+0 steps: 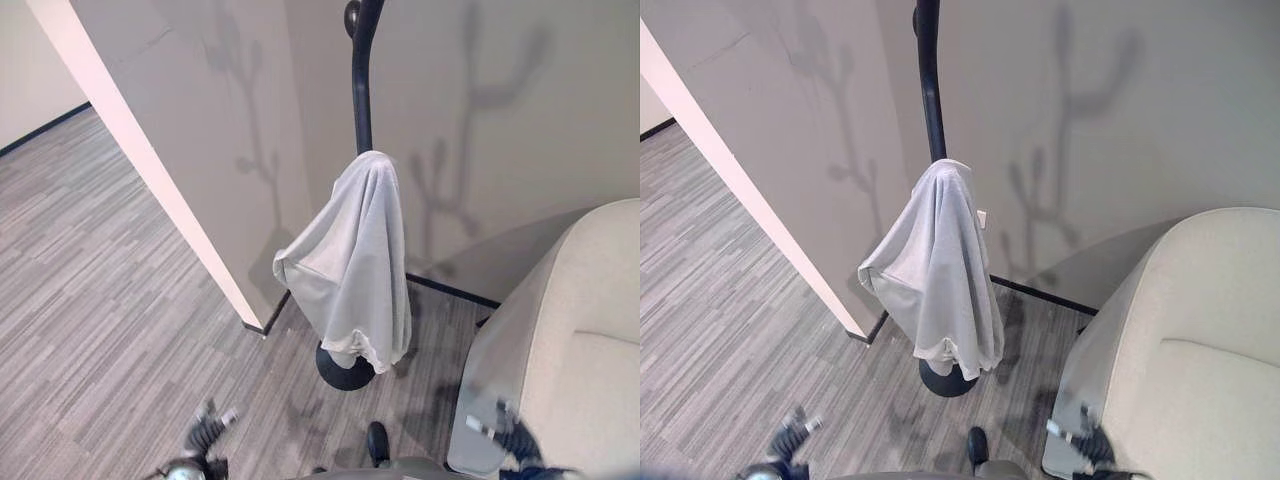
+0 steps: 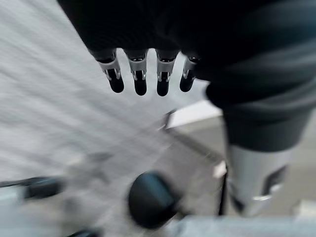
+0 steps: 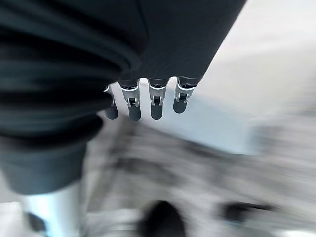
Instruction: Hang the clothes on the sofa on the clothes rack.
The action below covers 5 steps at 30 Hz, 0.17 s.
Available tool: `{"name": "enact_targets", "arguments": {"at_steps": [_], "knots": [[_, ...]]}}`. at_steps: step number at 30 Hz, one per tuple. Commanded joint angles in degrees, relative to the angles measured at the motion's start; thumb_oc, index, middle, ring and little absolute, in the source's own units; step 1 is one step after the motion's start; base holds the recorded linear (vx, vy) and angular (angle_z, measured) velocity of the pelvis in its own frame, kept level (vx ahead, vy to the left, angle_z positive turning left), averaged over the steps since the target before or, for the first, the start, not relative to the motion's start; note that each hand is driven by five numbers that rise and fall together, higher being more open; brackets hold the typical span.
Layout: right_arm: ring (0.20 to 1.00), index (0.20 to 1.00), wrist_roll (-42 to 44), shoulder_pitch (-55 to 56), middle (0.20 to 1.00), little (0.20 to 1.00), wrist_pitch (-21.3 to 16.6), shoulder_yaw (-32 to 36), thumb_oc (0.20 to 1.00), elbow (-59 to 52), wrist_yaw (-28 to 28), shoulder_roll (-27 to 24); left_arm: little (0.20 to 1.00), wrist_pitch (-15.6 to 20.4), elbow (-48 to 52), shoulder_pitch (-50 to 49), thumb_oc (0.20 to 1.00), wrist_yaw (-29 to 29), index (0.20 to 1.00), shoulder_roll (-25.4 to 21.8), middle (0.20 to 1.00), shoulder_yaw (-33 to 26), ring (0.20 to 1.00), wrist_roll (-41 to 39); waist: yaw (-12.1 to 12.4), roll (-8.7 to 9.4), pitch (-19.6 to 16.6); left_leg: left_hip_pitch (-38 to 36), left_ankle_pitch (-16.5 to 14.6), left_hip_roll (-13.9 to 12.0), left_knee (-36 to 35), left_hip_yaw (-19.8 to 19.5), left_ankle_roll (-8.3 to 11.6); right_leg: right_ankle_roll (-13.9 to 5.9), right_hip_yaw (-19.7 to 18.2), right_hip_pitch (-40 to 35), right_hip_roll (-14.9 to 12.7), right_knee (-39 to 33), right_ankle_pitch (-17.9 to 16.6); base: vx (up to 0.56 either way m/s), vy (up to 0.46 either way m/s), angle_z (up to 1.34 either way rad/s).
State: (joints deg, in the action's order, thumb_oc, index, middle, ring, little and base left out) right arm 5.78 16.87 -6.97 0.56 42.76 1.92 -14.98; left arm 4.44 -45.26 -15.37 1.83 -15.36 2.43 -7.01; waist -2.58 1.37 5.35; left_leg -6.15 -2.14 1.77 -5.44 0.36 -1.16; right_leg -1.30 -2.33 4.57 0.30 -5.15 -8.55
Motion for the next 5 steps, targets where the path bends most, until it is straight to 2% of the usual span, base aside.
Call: {"name": "enact_targets", "arguments": {"at_steps": [1,5], "knots": [[1.000,1.000,1.57,-6.77,1.000,1.000,-0.26,-1.38,1.000,3.56,1.67,-2.27,1.000,1.54,-6.10,7.08,1.000,0.24,1.000,-1.20,1.000,1.33,1.000,6.07,-0.34,0.50,-0.90,2.52,0.05,0.78,0.44,5.32,1.77,-5.30,2.47,-7.31,-1.21,2.14,9.13,0.00,0.000,0.00],[1.000,1.000,2.95,-10.22,1.000,1.000,1.31,-3.74,1.000,13.62,1.65,-1.45,1.000,1.20,-16.21,10.97,1.000,0.04,1.000,-0.22,1.000,4.07,1.000,7.86,-0.28,0.70,-1.14,2.50,-0.04,0.73,0.44,5.39,1.91,-5.31,2.51,-7.34,-1.28,2.08,9.11,0.00,0.003,0.01]]}}
